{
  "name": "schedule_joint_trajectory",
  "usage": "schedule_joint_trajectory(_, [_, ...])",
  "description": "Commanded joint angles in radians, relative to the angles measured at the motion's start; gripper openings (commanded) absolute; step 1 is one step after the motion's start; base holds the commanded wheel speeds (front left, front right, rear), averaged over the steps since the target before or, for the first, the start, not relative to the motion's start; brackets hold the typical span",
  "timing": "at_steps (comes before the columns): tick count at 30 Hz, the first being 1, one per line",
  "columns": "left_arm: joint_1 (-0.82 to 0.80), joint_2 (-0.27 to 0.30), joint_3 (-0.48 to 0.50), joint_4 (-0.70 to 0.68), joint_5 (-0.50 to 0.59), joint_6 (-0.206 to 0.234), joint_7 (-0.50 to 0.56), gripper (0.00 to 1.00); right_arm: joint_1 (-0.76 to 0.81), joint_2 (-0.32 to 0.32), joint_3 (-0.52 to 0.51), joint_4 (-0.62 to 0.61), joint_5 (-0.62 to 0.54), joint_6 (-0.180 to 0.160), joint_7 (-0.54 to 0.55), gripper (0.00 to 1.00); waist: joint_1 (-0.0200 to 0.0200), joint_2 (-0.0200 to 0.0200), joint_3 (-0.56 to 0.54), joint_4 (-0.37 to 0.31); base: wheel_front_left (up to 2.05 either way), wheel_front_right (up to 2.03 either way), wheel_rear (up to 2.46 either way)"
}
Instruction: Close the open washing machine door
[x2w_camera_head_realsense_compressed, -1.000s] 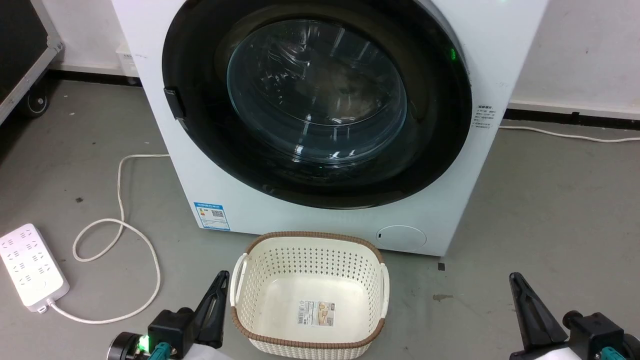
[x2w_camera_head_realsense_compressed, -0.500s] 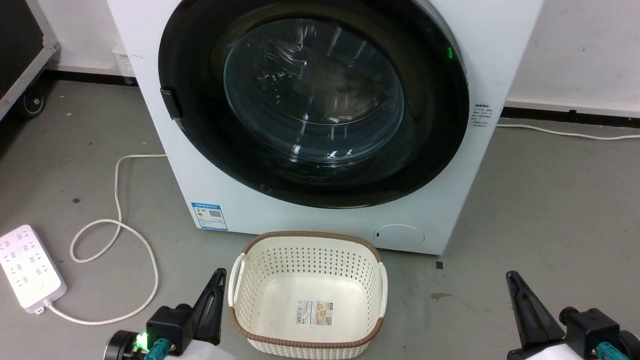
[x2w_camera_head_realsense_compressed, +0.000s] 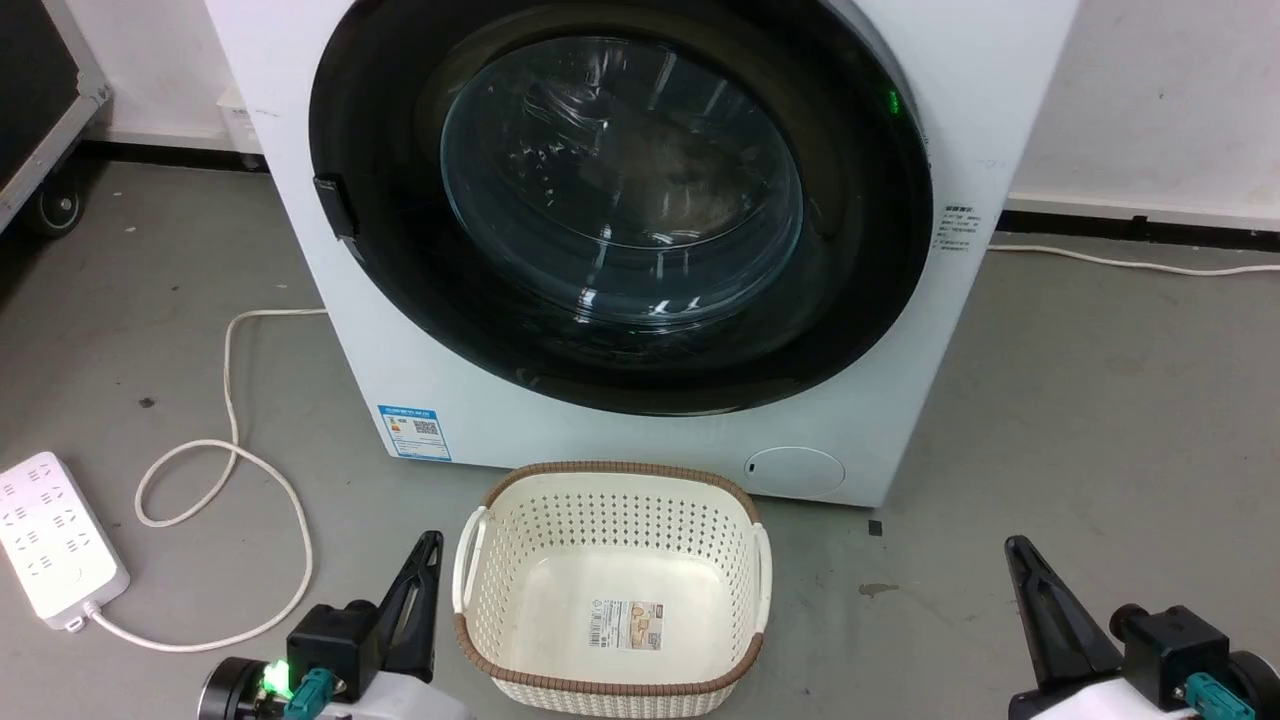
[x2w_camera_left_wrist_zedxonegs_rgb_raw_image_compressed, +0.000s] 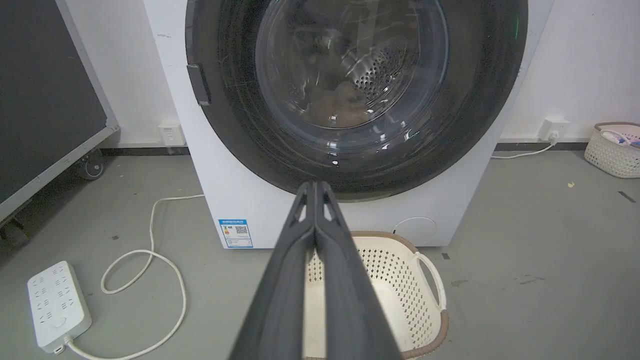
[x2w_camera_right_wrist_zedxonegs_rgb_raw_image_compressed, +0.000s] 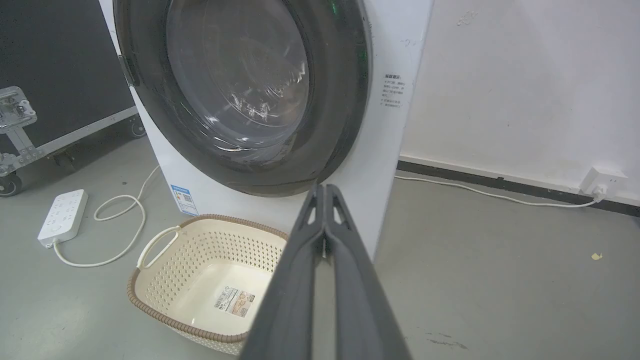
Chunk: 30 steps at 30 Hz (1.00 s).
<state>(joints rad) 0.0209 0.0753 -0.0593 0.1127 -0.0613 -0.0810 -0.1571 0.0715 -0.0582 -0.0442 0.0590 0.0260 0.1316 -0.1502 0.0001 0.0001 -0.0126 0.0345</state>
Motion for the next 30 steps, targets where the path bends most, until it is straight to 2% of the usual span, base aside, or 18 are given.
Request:
schedule_joint_trajectory(1, [-0.008,-0.003,0.003,-0.008,0.008,0.007,0.008,0.0,-0.019,0.003,0.003,-0.008,-0.006,0.0,0.006,0.0,-0.0001,-0.0001,0.0,-0.001,0.0,0.0,0.0])
schedule_joint_trajectory(30, [-0.013,-0.012,0.026,-0.049,0.029,0.037,0.067,0.0,-0.04,0.005,0.019,-0.028,-0.014,-0.001,0.063,0.0,-0.0001,-0.0001,0.005,-0.014,0.0,0.0,0.0])
